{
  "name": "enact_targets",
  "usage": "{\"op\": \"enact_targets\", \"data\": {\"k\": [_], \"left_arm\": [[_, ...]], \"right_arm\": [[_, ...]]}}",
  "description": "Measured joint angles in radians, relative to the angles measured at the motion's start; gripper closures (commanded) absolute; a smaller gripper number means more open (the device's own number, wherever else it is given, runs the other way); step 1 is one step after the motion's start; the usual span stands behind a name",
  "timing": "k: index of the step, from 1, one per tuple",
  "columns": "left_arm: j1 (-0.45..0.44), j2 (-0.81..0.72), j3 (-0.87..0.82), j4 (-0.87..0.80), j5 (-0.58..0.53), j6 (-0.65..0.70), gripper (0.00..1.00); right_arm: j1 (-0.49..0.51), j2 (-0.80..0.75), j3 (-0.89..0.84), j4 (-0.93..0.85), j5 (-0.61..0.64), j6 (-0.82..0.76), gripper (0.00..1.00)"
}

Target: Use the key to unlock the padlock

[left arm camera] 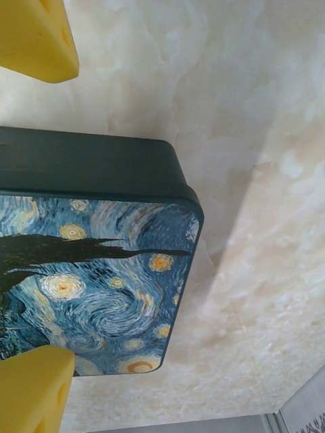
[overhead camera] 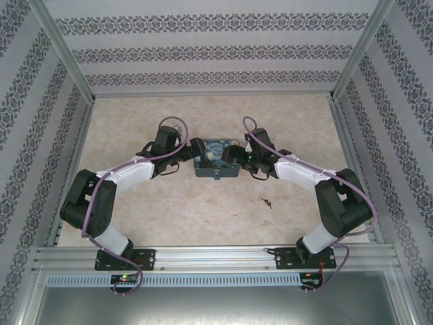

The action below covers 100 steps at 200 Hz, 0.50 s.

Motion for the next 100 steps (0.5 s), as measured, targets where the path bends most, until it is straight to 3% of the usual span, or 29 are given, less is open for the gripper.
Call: {"op": "enact_targets", "data": {"k": [33,100], "left_arm": [[0.000,-0.065,-0.018,-0.019,0.000,0.004,0.00],[-0.011,-0.180,-0.024,-0.070,0.032,0.004,0.00]], "right_arm": [[-0.002,-0.157,-0.040,-0.103,0.072,-0.027,0.13],[-0.015,-0.399,-0.266,-0.359,0.224,-0.071,0.30]]}}
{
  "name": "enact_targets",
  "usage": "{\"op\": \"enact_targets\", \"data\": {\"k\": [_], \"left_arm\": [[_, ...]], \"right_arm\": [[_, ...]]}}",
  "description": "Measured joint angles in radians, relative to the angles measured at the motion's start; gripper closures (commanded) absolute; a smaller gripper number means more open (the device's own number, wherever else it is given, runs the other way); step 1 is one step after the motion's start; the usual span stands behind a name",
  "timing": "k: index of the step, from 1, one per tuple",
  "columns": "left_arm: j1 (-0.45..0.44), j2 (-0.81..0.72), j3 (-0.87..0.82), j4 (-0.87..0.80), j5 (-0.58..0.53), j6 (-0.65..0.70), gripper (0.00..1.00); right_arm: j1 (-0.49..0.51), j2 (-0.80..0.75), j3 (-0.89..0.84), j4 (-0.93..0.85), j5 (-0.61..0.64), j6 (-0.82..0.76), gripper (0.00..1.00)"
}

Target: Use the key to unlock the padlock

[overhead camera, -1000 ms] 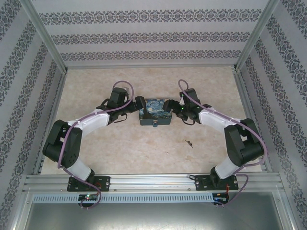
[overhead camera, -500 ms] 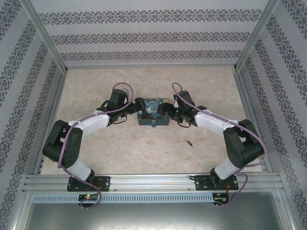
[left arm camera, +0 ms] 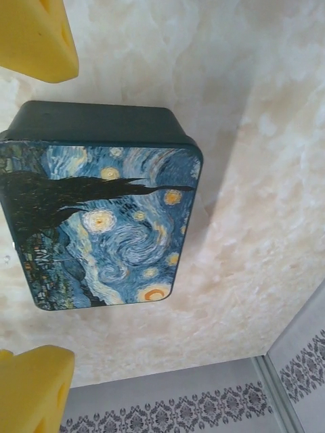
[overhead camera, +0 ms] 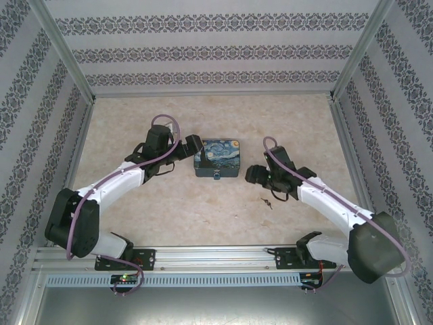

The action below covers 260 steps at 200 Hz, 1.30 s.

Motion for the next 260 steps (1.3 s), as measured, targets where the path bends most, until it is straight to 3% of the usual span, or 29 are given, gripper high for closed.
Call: {"op": "enact_targets", "data": {"k": [42,133,189,260], "left_arm": [[-0.045,0.000,0.000,-0.025,0.019,0.000,0.00],[-0.083,0.047,0.001,-0.026,0.024,-0.002,0.00],[-0.084,0.066,0.002,-0.022,0.029,-0.005,0.00],[-0.090,0.076,0.002,-0.021,0.039,-0.005,0.00]], "right_arm": [[0.000,-0.026,-0.095,-0.053,0.023,0.000,0.32],[0.003,0.055,-0.098,-0.014,0.024,-0.009,0.40],[0.058,0.086,-0.101,0.005,0.018,-0.008,0.44],[0.119,0.102,-0.097,-0.002,0.098,-0.003,0.49]]}}
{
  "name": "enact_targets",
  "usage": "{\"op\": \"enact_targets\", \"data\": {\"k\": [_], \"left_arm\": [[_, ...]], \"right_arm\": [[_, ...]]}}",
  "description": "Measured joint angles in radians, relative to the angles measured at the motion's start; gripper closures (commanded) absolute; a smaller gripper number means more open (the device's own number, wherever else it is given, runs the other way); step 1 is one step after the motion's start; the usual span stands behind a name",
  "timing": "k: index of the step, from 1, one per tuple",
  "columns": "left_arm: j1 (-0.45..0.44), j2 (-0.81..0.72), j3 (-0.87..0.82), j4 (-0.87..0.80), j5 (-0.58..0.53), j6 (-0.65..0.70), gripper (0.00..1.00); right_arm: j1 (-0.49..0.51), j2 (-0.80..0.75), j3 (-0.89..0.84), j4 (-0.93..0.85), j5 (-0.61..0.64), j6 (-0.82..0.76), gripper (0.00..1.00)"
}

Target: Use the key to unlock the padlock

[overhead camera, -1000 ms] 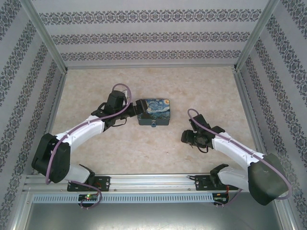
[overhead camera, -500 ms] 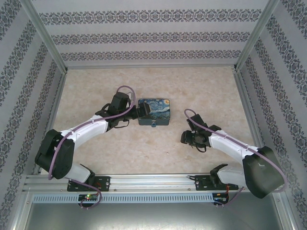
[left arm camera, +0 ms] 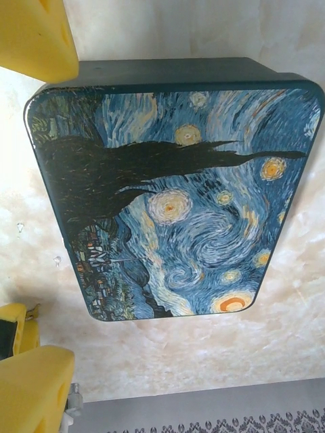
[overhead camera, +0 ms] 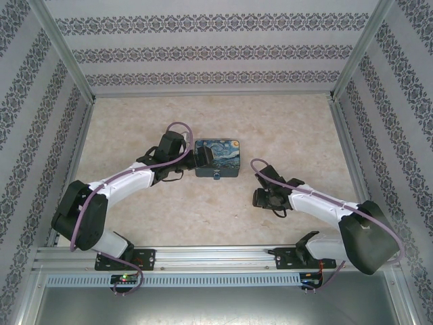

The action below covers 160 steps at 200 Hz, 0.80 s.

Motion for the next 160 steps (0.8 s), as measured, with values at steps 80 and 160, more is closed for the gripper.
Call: {"op": "enact_targets", "data": {"k": [80,160], "left_arm": [[0.000,0.000,0.000,0.006,0.004,0.000,0.00],[0.000,0.005,0.002,0.006,0.014,0.000,0.00]], "right_arm": [[0.015,0.099,0.077,-0.079,0.052,-0.004,0.58],[0.034,0.128,0.100,-0.088,0.062,0.001,0.76]]}}
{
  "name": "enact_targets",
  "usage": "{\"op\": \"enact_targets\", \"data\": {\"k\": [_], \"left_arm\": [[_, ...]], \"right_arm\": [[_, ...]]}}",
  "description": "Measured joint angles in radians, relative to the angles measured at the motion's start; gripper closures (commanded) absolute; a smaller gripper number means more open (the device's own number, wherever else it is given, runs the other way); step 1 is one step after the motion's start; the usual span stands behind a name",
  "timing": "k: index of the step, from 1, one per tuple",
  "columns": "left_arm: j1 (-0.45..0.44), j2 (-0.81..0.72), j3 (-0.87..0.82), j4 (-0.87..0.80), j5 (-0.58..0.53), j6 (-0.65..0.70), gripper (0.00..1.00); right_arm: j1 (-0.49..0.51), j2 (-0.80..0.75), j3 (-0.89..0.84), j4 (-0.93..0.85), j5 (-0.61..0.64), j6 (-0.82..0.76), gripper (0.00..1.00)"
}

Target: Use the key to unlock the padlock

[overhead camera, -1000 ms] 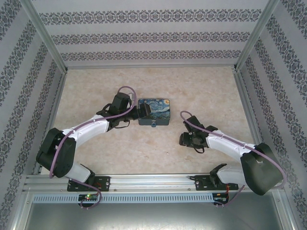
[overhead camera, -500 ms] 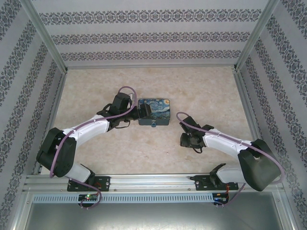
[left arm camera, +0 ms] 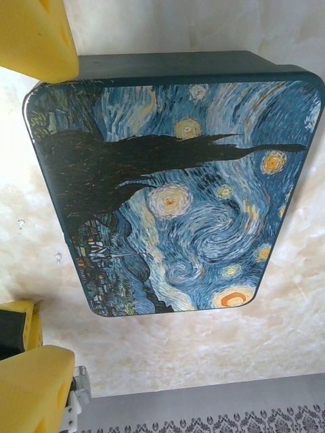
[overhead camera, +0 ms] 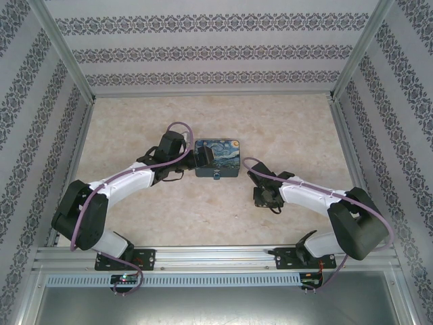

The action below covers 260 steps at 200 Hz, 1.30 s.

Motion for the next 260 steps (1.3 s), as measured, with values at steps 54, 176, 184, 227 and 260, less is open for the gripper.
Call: {"op": "enact_targets", "data": {"k": [54,176,184,227,260], "left_arm": [[0.000,0.006,0.018,0.000,0.012,0.001,0.00],[0.000,-0.085,-0.021,-0.008,-0.099,0.016,0.00],[0.000,-0.092,-0.028,-0.009,-0.111,0.007,0.00],[0.000,-0.098,-0.032,-0.009,-0.116,-0.023,0.00],[0.000,-0.098,-0.032,-0.009,-0.098,-0.031,0.00]], "right_arm": [[0.000,-0.007,-0.002,0.024,0.000,0.009,0.98],[0.000,-0.064,-0.047,0.116,-0.053,0.021,1.00],[0.000,-0.082,-0.051,0.109,-0.060,0.025,1.00],[-0.003,-0.141,-0.056,0.106,-0.089,0.033,1.00],[-0.003,-0.132,-0.069,0.119,-0.109,0.038,1.00]]}}
